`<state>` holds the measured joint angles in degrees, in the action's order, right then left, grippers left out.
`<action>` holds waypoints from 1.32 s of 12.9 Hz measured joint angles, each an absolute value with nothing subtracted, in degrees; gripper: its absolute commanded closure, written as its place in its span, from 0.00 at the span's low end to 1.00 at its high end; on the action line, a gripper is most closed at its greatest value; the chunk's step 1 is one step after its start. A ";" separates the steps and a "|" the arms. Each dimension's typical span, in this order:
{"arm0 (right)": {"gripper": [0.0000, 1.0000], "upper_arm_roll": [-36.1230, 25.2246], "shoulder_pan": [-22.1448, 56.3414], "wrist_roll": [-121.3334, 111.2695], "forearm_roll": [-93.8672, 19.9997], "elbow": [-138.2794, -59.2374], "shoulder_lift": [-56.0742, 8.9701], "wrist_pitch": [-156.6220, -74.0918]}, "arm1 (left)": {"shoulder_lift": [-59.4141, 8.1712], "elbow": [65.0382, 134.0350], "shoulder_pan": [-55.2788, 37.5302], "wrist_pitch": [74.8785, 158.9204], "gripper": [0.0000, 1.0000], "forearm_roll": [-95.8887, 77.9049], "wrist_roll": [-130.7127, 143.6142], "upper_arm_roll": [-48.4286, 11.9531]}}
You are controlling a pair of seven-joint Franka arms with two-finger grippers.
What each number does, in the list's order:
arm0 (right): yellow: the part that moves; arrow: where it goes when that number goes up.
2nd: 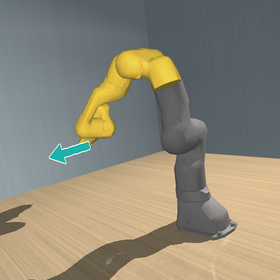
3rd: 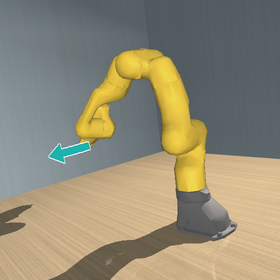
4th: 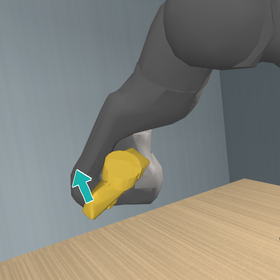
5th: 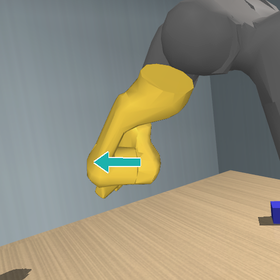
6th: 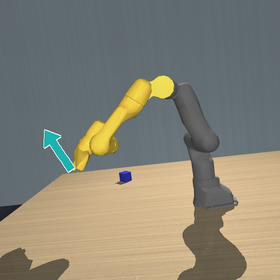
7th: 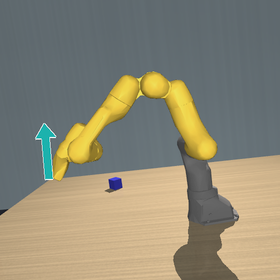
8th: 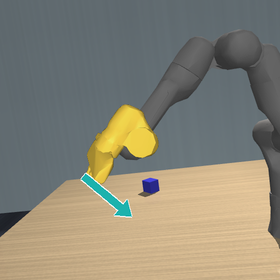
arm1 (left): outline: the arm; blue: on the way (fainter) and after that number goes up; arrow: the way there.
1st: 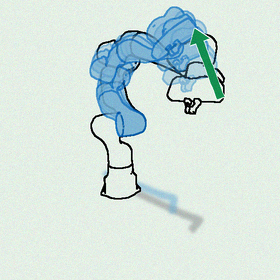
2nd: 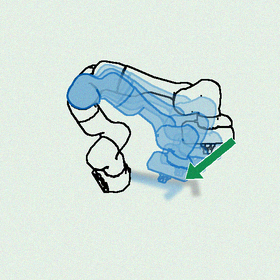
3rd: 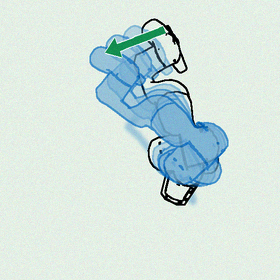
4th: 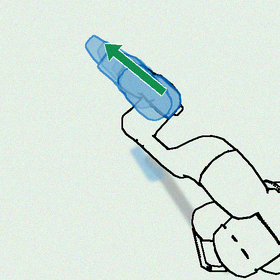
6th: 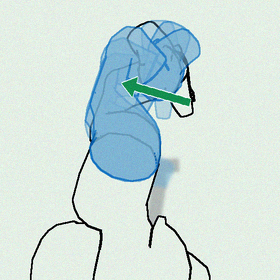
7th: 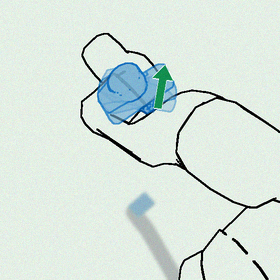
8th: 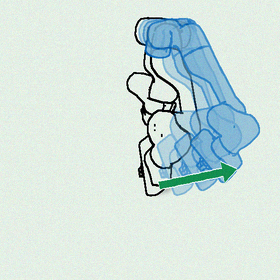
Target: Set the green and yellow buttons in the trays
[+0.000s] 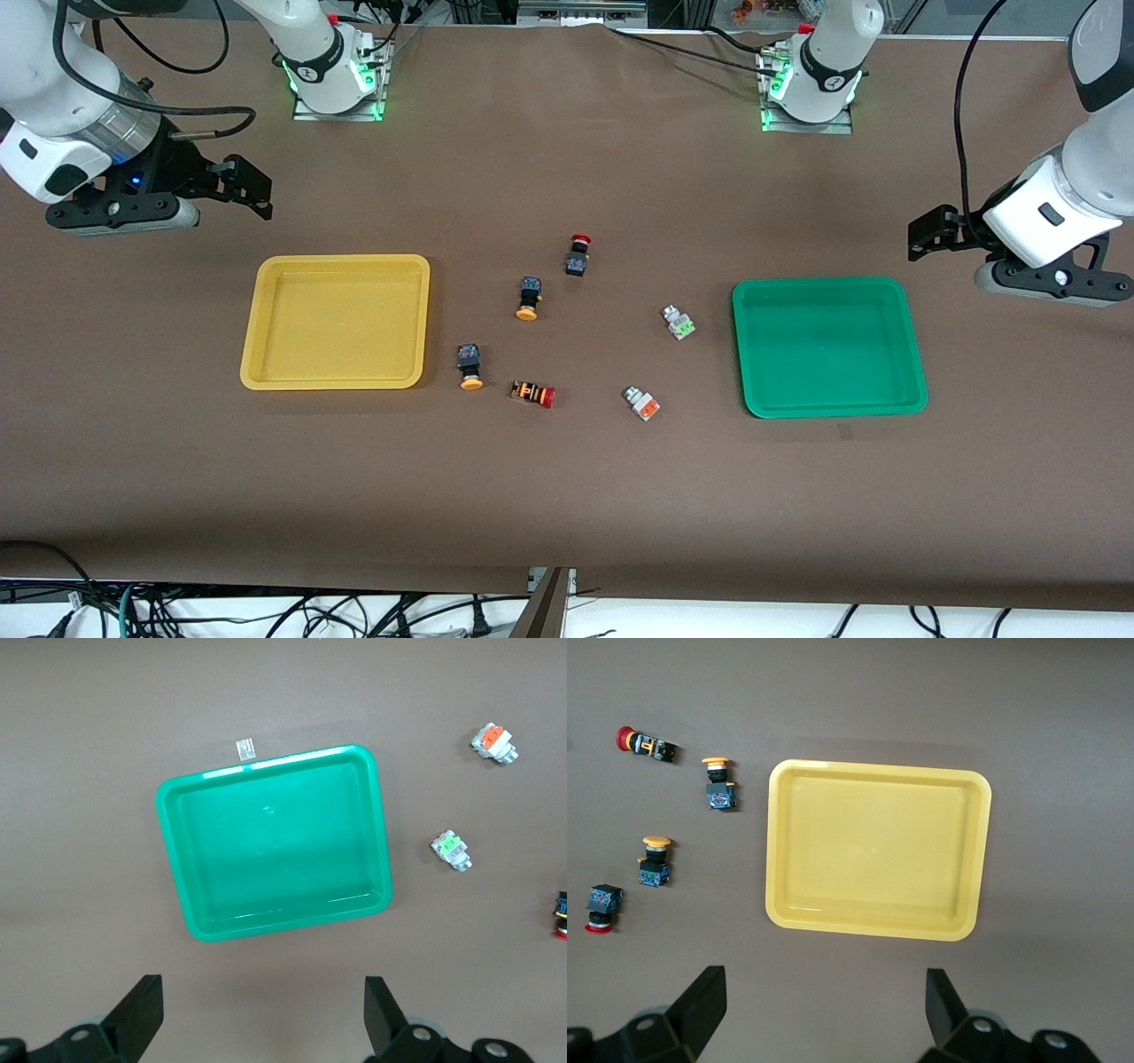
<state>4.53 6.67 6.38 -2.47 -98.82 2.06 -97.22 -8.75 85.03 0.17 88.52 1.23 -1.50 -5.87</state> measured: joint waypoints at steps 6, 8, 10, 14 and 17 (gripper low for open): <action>0.01 4.53 6.67 5.16 -2.47 -98.62 2.03 -96.80 | -8.75 84.87 0.51 88.52 0.00 1.23 -1.50 -5.61; 0.01 4.62 7.00 5.12 -2.71 -99.17 1.58 -96.19 | -8.75 84.87 0.51 88.51 0.00 1.23 -1.50 -5.72; 0.01 4.86 9.45 5.32 -3.93 -100.73 -0.80 -96.97 | -8.82 84.88 0.51 88.20 0.00 1.23 -1.50 -5.83; 0.01 5.09 16.05 10.40 -4.90 -102.68 -13.63 -111.40 | -12.40 85.05 0.22 87.82 0.00 1.21 -1.50 -6.12; 0.01 5.10 19.18 13.28 -4.93 -102.65 -24.72 -125.20 | -18.99 85.13 -0.80 93.40 0.00 -1.26 1.57 -6.49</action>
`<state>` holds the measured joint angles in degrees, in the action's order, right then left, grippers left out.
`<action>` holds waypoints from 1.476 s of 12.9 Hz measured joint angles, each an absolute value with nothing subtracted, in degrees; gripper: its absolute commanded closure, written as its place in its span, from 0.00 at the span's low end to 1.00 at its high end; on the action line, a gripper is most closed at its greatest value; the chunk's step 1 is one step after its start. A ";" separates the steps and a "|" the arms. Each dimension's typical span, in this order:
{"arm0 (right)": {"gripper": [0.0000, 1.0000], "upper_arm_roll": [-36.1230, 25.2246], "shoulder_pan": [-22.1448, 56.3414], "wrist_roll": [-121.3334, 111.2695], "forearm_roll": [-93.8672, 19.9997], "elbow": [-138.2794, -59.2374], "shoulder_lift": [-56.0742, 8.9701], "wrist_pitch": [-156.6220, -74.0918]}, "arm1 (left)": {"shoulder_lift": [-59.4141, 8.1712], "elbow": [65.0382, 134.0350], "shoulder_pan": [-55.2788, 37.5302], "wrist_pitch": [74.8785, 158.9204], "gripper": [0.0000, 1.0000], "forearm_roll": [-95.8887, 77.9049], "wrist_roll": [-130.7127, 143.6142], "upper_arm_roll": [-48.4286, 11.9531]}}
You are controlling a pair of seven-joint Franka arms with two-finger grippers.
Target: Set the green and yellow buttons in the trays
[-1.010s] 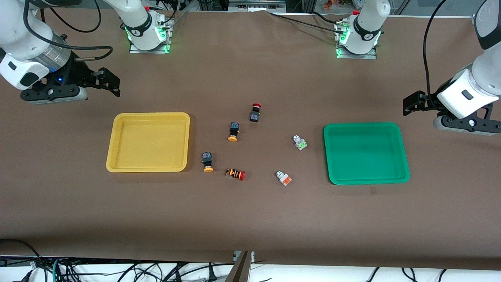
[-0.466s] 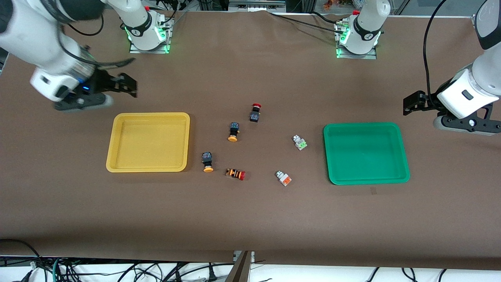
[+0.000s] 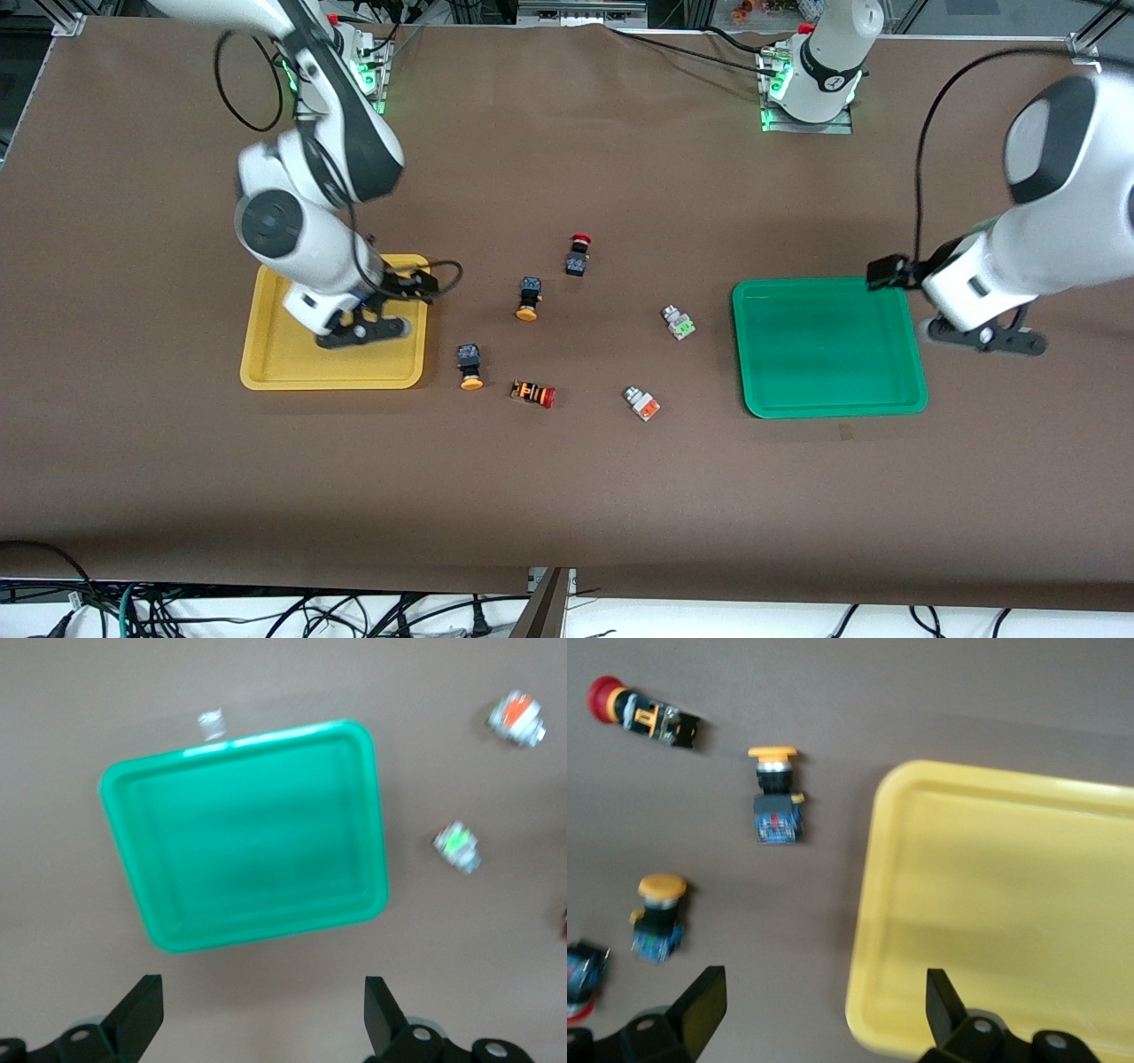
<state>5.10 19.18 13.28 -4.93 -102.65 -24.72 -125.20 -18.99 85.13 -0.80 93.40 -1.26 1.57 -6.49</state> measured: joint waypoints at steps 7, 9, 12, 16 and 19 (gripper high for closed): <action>0.10 5.10 22.92 20.62 -4.94 -101.26 -36.68 -141.85 | -30.64 89.13 -13.67 110.40 0.00 -2.84 38.97 -7.30; 0.23 5.09 23.47 21.31 -4.94 -101.09 -38.51 -144.57 | -32.12 95.26 -17.43 120.69 0.00 -2.80 46.79 -7.36; 0.39 5.09 23.79 21.67 -4.94 -100.96 -39.51 -145.63 | -32.92 106.35 -19.45 137.19 0.00 -2.80 51.64 -7.38; 0.76 4.92 23.78 21.63 -4.94 -100.37 -39.48 -145.64 | -34.22 110.55 -21.28 142.25 0.79 -2.80 54.84 -7.41; 0.76 3.95 22.96 20.00 -4.93 -98.35 -37.71 -139.77 | -34.34 110.32 -21.46 142.65 1.00 -2.80 55.22 -7.27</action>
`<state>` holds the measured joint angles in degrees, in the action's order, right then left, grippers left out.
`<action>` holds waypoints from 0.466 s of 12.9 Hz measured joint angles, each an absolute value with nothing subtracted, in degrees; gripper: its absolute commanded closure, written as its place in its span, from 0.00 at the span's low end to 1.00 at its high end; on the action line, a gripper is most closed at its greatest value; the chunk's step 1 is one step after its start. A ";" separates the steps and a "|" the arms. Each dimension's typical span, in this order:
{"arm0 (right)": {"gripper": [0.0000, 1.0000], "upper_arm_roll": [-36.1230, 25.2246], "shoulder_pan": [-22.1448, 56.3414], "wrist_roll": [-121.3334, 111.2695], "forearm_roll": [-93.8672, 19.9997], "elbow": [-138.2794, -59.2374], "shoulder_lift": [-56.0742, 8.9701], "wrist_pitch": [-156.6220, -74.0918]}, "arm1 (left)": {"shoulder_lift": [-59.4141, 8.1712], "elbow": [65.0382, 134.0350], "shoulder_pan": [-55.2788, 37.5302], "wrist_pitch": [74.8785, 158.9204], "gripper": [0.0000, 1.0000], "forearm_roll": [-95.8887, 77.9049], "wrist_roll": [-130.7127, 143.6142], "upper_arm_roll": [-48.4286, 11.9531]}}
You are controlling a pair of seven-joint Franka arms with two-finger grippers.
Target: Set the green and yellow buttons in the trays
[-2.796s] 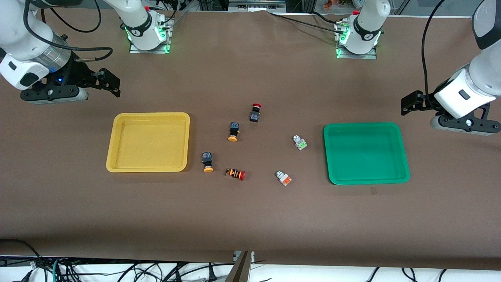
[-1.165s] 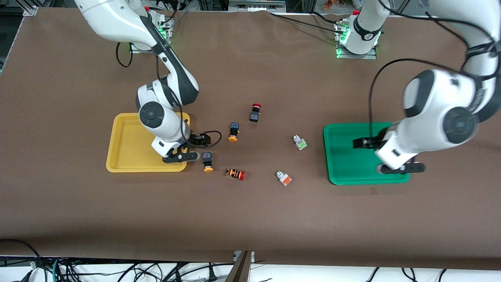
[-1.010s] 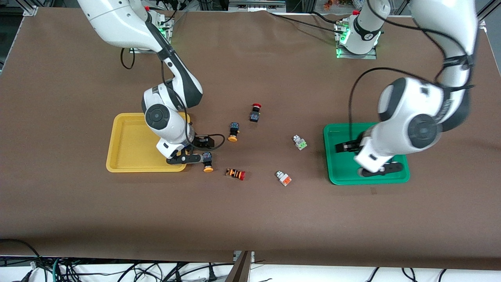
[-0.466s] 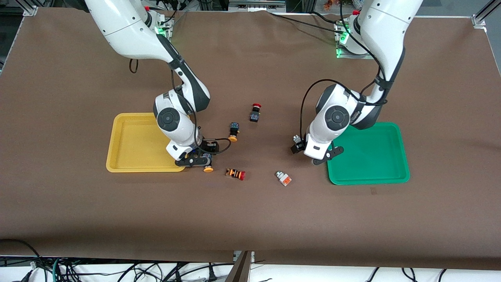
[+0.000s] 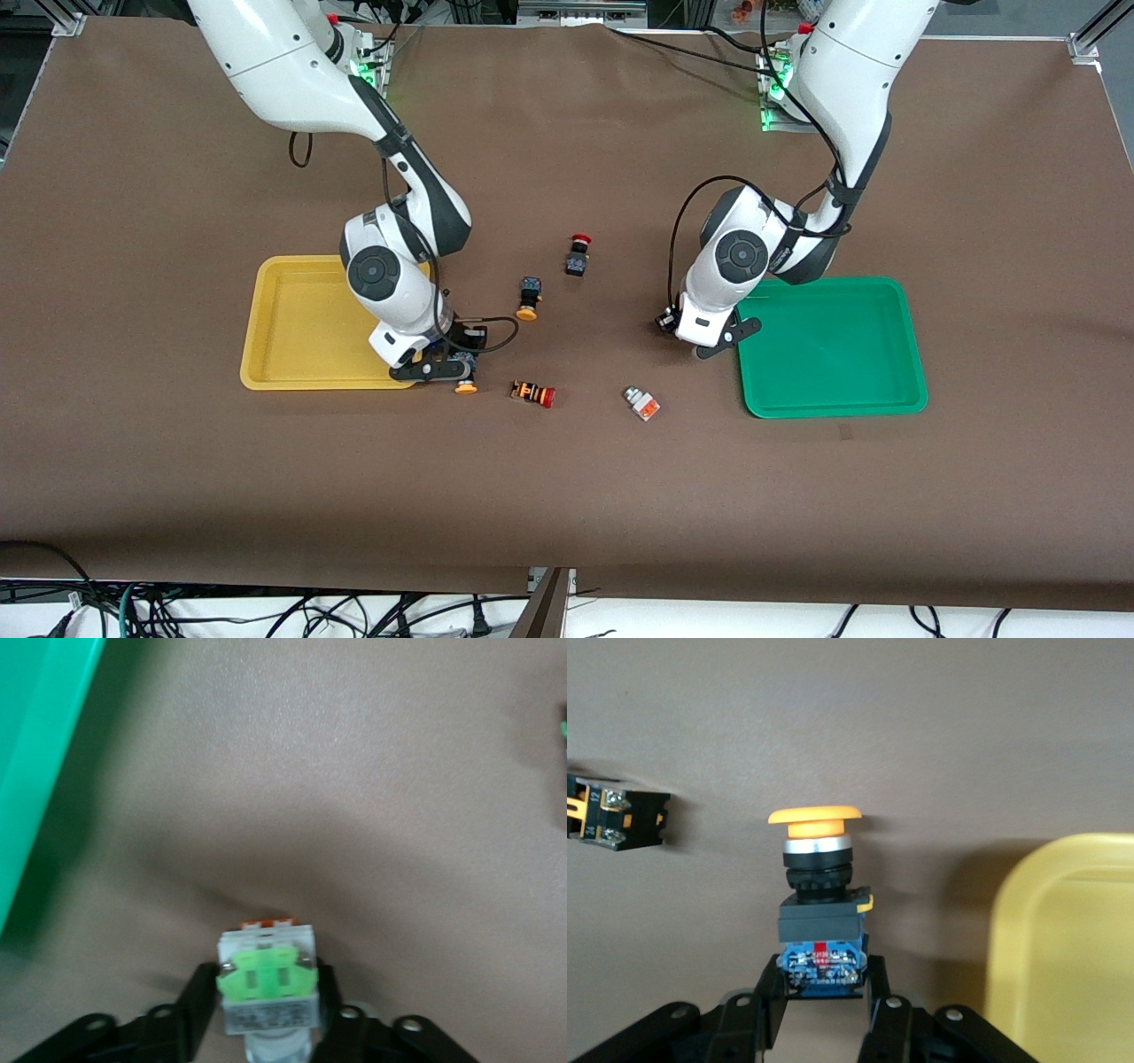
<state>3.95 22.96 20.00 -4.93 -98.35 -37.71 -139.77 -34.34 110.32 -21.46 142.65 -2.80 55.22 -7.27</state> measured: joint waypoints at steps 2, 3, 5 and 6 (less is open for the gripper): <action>0.76 3.16 21.31 16.59 -4.92 -97.30 -33.96 -131.99 | -34.15 109.40 -21.42 142.43 1.00 -2.80 55.82 -6.97; 0.75 1.79 20.80 13.93 -4.91 -97.47 -31.84 -128.19 | -33.81 108.23 -21.36 140.60 1.00 -2.80 55.85 -6.69; 0.69 -2.56 20.26 7.22 -4.91 -100.45 -27.98 -124.71 | -32.51 102.83 -21.23 129.67 1.00 -1.37 55.54 -5.47; 0.60 -4.92 20.03 4.43 -4.92 -103.71 -25.92 -124.59 | -31.86 98.89 -21.12 122.57 1.00 1.54 54.75 -4.76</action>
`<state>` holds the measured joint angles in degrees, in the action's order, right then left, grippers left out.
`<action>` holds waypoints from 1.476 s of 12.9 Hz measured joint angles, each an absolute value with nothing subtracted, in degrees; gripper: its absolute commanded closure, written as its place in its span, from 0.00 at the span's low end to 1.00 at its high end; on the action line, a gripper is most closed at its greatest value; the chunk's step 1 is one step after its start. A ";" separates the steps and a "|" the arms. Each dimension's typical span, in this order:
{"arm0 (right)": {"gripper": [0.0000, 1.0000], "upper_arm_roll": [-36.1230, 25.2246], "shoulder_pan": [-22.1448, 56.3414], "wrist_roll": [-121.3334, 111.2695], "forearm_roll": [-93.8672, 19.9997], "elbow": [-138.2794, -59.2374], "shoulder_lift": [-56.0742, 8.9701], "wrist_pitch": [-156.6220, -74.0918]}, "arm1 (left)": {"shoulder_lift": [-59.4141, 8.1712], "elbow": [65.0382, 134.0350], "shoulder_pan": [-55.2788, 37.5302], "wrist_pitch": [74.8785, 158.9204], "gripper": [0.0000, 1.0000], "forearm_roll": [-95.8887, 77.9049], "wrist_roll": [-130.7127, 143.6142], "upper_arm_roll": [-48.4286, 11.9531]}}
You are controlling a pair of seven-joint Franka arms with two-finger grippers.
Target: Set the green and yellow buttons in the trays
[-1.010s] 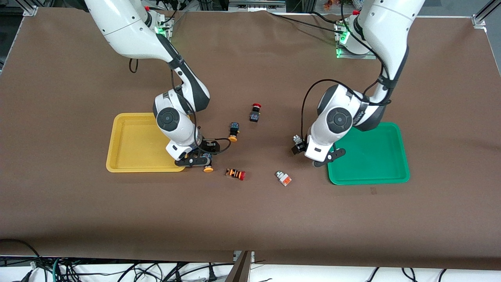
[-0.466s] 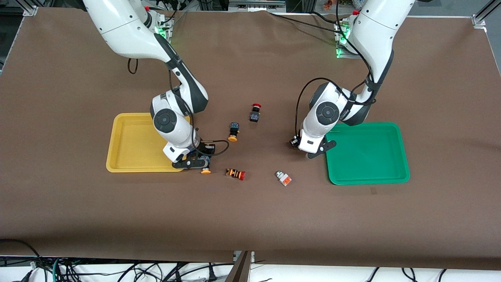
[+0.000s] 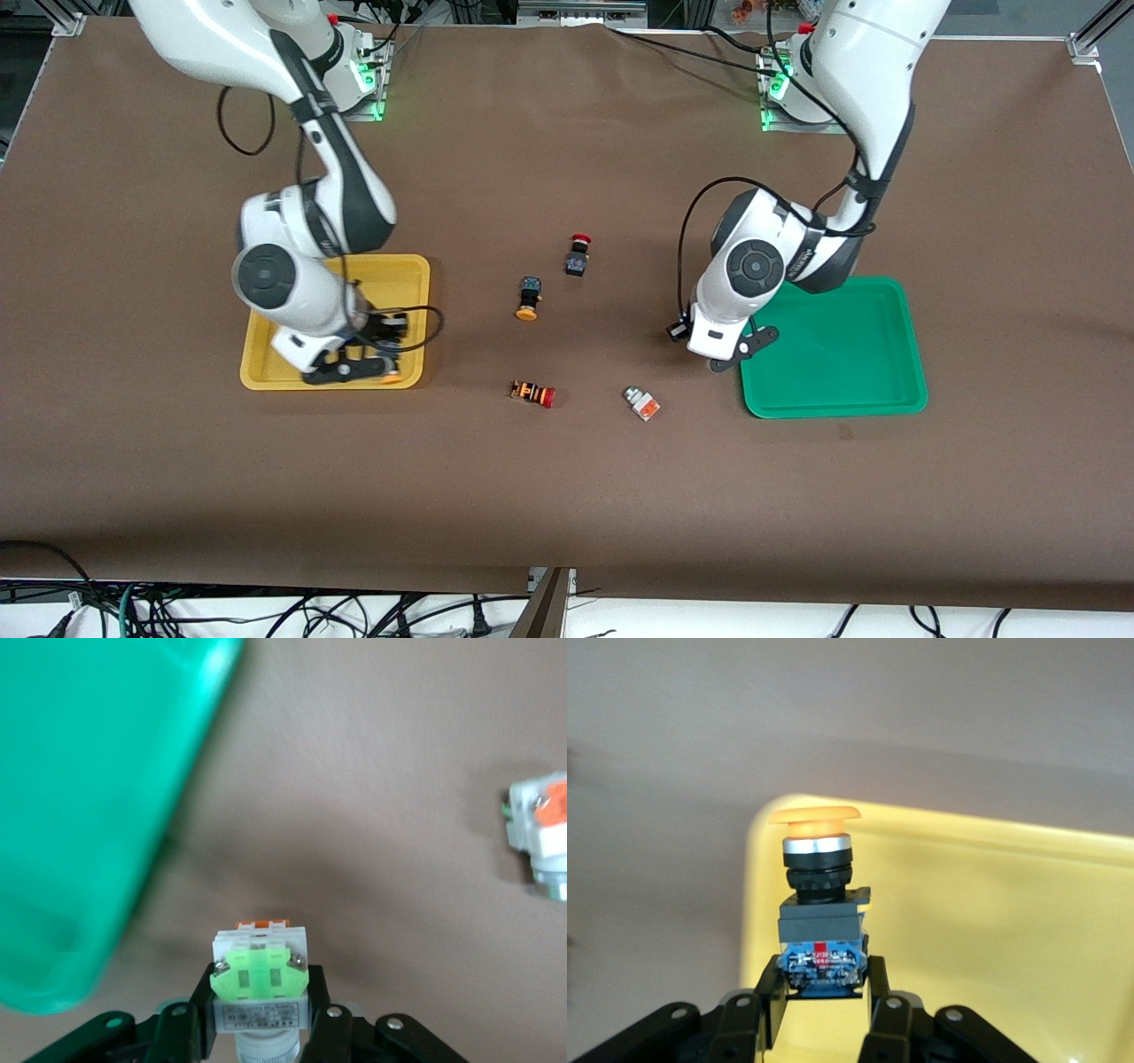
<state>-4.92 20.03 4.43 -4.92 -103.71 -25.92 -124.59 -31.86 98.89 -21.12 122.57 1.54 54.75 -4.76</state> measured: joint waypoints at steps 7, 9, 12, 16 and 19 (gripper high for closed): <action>0.22 -13.20 19.05 -6.90 -4.92 -123.08 -21.49 -138.06 | -33.69 94.56 -12.64 110.26 1.00 12.65 24.95 -3.17; 0.18 -12.63 19.03 -5.66 -5.31 -122.04 -21.24 -136.64 | -36.73 94.85 -12.75 110.58 0.45 12.65 22.51 -3.72; 0.15 -5.36 19.65 7.05 -6.93 -114.70 -20.76 -129.58 | -38.67 94.72 -13.51 111.53 0.00 12.66 22.44 -4.18; 0.15 4.03 25.07 32.16 -9.84 -105.03 -26.87 -129.83 | -35.54 89.17 -13.17 111.81 0.00 10.97 22.40 -4.23; 0.15 4.42 32.30 45.71 -10.03 -100.06 -33.77 -135.09 | -35.20 82.05 -13.54 112.22 0.00 -1.91 23.78 -4.43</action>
<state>4.42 32.30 45.71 -10.03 -100.06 -33.77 -135.09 -35.20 82.05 -13.54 112.22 -1.91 23.78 -4.43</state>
